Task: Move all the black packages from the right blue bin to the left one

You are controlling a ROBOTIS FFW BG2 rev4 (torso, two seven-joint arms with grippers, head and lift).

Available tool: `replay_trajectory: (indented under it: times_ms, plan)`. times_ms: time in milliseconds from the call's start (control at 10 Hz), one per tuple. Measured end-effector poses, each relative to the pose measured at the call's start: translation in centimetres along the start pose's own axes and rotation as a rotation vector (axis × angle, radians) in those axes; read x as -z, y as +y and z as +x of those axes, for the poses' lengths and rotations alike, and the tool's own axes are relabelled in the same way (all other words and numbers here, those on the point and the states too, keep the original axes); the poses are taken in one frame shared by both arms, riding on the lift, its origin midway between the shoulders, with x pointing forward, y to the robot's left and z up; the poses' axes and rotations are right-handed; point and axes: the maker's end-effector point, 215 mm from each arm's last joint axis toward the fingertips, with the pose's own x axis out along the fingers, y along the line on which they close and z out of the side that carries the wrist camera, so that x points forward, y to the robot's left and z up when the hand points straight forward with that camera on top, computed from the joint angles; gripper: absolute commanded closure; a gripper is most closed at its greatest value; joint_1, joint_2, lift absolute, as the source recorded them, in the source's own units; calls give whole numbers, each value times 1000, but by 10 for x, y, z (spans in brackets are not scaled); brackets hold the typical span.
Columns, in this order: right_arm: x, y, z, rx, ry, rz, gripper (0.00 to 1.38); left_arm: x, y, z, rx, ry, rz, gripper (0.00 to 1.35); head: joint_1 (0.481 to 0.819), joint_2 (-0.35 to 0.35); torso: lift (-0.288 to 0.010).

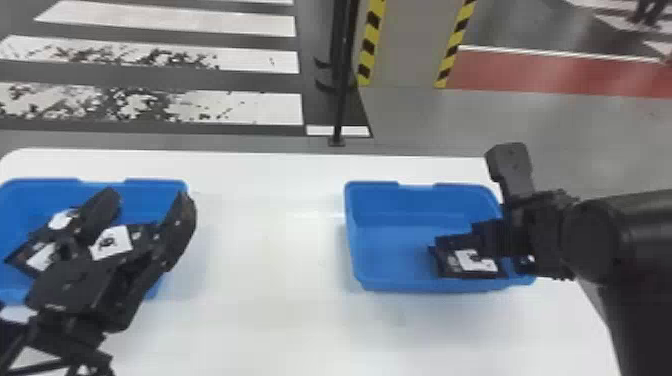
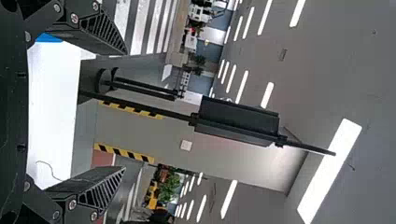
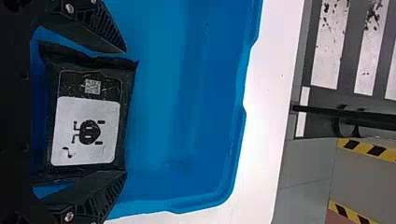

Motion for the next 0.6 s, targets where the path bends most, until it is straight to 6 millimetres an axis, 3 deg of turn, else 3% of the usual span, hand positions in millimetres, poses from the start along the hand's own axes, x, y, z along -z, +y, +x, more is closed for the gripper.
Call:
replay_trajectory:
  times_ms: [500, 600]
  plan:
    - [29, -14, 8, 11, 50, 40, 119, 0, 0, 1, 2, 1, 0, 206, 695, -175, -179]
    - [34, -18, 11, 15, 62, 49, 239, 1, 0, 1, 2, 3, -1, 208, 695, -181, -179]
